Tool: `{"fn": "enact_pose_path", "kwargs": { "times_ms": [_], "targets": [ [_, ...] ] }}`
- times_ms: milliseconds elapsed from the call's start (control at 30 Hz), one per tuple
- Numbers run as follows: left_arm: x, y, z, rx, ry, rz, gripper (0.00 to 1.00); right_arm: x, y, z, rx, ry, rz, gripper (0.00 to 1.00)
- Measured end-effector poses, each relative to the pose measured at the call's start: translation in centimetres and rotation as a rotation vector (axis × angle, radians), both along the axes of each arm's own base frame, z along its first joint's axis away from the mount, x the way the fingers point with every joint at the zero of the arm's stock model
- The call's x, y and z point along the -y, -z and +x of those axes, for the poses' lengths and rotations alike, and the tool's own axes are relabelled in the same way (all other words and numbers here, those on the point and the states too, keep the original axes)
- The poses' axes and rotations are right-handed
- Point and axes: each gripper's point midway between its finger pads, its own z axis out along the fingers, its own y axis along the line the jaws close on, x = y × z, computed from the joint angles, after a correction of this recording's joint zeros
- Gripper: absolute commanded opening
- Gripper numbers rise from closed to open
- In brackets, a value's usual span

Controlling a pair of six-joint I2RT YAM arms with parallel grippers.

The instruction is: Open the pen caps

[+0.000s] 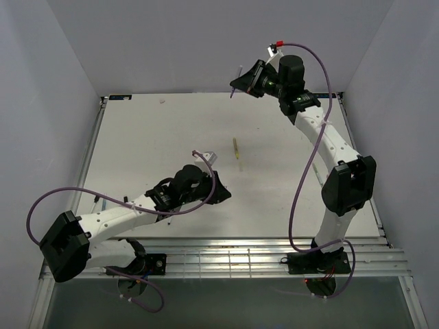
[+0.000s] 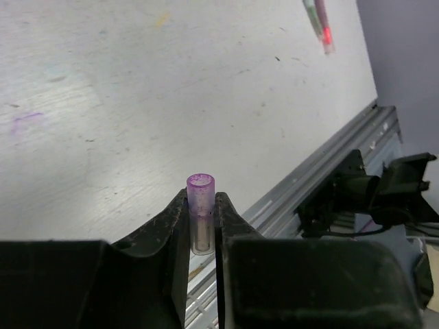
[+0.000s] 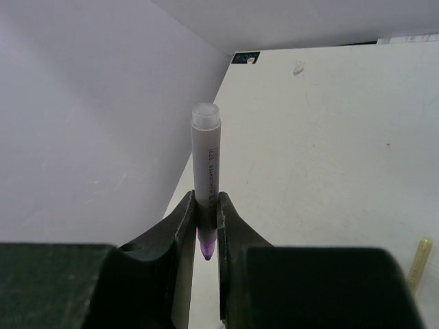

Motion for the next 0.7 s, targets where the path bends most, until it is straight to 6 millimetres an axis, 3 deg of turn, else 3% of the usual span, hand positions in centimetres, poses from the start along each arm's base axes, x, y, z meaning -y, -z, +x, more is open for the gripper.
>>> {"fn": "enact_pose_path", "kwargs": {
  "times_ms": [100, 300, 500, 700],
  "targets": [
    [-1.9, 0.8, 1.0, -0.007, -0.102, 0.089, 0.00, -0.1, 0.8, -0.1, -0.023, -0.001, -0.062, 0.08],
    [-4.3, 0.0, 3.3, 0.021, -0.263, 0.193, 0.00, 0.9, 7.5, -0.4, -0.145, 0.027, -0.325, 0.08],
    [-5.2, -0.7, 4.2, 0.037, -0.313, 0.223, 0.00, 2.7, 15.0, -1.2, -0.266, 0.040, -0.570, 0.08],
    [-5.4, -0.6, 4.2, 0.038, -0.322, 0.235, 0.00, 2.7, 19.0, -1.6, -0.322, 0.020, -0.697, 0.08]
  ]
}}
